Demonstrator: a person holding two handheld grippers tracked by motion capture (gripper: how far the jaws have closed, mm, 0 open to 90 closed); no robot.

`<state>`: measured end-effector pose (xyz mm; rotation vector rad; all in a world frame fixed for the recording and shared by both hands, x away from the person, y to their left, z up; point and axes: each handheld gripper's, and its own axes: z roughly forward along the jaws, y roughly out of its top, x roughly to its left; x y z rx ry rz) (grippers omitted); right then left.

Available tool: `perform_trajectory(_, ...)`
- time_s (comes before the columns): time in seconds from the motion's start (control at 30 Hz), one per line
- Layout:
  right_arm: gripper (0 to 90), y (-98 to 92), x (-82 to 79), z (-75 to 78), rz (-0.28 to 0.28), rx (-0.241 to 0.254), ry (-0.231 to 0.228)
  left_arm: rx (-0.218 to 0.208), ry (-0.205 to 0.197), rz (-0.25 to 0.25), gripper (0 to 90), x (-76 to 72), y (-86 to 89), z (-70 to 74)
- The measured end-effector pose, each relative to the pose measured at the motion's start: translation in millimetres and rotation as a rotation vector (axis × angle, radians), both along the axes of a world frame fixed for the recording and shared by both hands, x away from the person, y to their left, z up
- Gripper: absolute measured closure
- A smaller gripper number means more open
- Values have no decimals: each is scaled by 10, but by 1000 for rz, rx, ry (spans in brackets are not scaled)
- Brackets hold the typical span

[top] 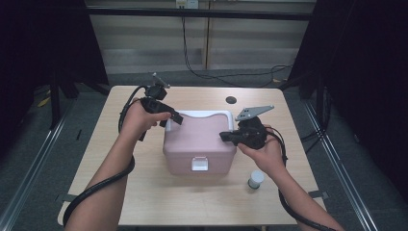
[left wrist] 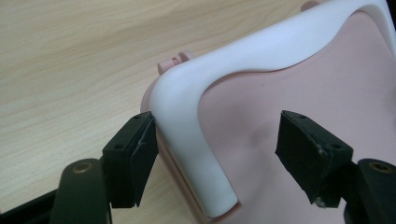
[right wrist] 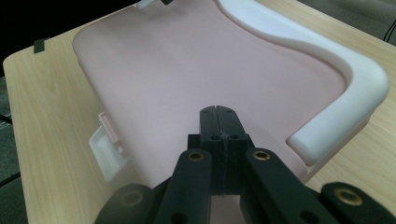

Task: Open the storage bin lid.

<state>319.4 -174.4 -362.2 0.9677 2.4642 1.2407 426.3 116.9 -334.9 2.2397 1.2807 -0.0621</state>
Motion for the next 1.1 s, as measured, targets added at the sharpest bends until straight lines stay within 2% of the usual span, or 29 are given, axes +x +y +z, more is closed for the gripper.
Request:
perform_trajectory(0.23, 900, 2, -4, -10, -7, 9, 0, -20, -18, 2, 304, -38, 31, 71)
perform_trajectory(0.4, 900, 7, -5, -10, -9, 8, -1, -14, -37, -3, 309, -62, 34, 77)
perform_trajectory(0.53, 900, 6, -6, -19, -10, 19, 2, -15, -33, 2, 308, -75, 31, 107)
perform_trajectory(0.63, 900, 21, 2, -5, -7, 5, 5, -15, -29, -4, 309, -80, 35, 134)
perform_trajectory(0.9, 900, 26, 3, -14, -13, 16, 7, -11, -47, -9, 314, -142, 53, 182)
perform_trajectory(1.03, 900, 31, 8, -23, -18, 28, 11, -25, -50, -15, 318, -165, 78, 227)
perform_trajectory(1.1, 900, 49, -1, -20, -20, 18, 3, -32, -50, -14, 321, -183, 80, 250)
